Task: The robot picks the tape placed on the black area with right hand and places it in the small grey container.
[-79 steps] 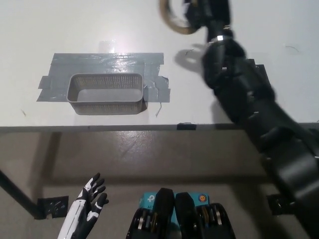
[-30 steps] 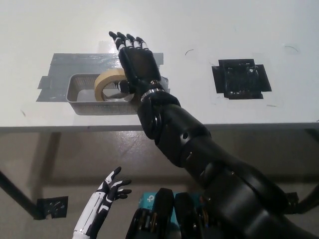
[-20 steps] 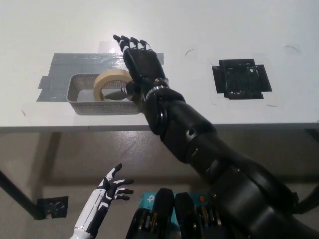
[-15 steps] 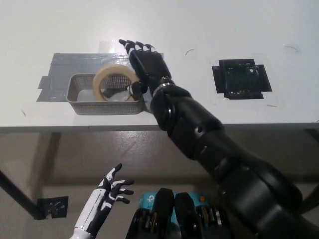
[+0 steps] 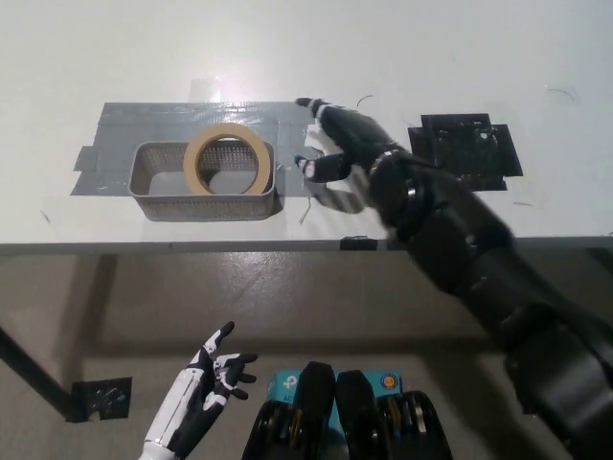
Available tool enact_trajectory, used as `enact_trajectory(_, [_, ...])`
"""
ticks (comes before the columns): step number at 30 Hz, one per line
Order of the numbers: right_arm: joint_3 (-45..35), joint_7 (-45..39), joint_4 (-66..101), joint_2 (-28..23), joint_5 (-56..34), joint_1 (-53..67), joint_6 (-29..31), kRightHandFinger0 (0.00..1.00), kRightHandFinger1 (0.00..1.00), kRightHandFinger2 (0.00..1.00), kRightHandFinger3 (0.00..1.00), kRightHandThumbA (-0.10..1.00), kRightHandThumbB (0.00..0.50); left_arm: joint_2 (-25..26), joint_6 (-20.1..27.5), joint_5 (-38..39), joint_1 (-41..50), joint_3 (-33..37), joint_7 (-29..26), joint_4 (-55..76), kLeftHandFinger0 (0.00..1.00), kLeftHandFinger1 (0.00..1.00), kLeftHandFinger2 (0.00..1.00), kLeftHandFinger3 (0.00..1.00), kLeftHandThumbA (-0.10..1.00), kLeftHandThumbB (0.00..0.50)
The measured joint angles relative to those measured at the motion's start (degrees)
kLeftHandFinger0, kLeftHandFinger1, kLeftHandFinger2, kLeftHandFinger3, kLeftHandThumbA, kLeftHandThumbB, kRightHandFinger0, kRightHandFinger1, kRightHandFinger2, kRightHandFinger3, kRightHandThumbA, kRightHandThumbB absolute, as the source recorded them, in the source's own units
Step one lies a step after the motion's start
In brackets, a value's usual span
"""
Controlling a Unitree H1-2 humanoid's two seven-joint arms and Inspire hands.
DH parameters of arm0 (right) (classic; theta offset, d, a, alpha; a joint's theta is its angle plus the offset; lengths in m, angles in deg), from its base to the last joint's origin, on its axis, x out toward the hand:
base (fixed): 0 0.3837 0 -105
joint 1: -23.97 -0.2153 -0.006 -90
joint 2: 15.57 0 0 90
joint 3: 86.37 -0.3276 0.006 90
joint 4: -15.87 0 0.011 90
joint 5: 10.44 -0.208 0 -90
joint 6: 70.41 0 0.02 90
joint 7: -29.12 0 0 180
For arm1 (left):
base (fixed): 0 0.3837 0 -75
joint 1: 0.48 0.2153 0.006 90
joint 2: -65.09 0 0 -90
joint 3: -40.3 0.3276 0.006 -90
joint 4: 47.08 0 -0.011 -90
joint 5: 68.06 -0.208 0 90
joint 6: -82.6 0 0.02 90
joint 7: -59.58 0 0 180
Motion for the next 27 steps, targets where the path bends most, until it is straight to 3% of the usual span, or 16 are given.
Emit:
enact_trajectory(2, [-1.10,-1.89,4.48,-2.59,-2.07,1.97,-0.93,1.00,1.00,1.00,1.00,1.00,0.460,0.00,-0.13,0.00,-0.01,-0.01,-0.01,-0.06,0.77,0.86,0.96,1.00,0.89,0.119])
enact_trajectory(3, [-1.66,-2.60,6.47,-3.68,-2.99,2.91,-1.42,1.00,1.00,1.00,1.00,1.00,0.492,0.00,-0.21,0.00,-0.02,-0.01,-0.01,-0.10,0.88,0.97,1.00,1.00,0.90,0.120])
enact_trajectory(5, [-2.92,-3.68,10.11,-5.71,-4.65,4.83,-2.06,1.00,1.00,1.00,1.00,1.00,0.496,-0.01,-0.32,0.00,-0.05,0.00,-0.01,-0.15,1.00,1.00,1.00,1.00,0.92,0.138])
enact_trajectory(9, [-6.00,-5.48,18.40,-10.18,-8.19,10.51,-3.56,1.00,1.00,1.00,1.00,1.00,0.468,-0.01,-0.43,0.00,-0.17,-0.01,-0.01,-0.21,1.00,1.00,1.00,1.00,1.00,0.202])
enact_trajectory(12, [-7.73,-6.18,23.41,-12.46,-10.20,14.80,-4.30,1.00,1.00,1.00,1.00,1.00,0.447,-0.01,-0.44,0.00,-0.19,-0.01,-0.02,-0.26,1.00,1.00,1.00,1.00,1.00,0.182])
enact_trajectory(16, [-10.32,-7.03,32.36,-15.71,-13.39,24.52,-4.89,1.00,1.00,1.00,1.00,1.00,0.457,-0.04,-0.44,0.01,-0.23,-0.01,-0.02,-0.45,1.00,1.00,1.00,1.00,1.00,0.159])
enact_trajectory(21, [-13.62,-7.03,44.68,-17.49,-17.52,36.86,-4.60,1.00,1.00,1.00,1.00,1.00,0.425,-0.10,-0.41,0.00,-0.23,-0.01,-0.04,-0.89,1.00,1.00,1.00,1.00,1.00,0.198])
enact_trajectory(25, [-16.39,-7.05,55.34,-16.83,-21.55,47.25,-3.87,1.00,1.00,1.00,1.00,1.00,0.350,-0.21,-0.30,0.00,0.15,-0.03,-0.06,-1.47,1.00,1.00,1.00,1.00,1.00,0.196])
enact_trajectory(27, [-17.19,-7.11,60.02,-15.76,-23.64,53.12,-3.69,1.00,1.00,1.00,1.00,1.00,0.359,-0.32,-0.19,-0.01,0.66,-0.05,-0.08,-1.70,1.00,1.00,1.00,1.00,1.00,0.200])
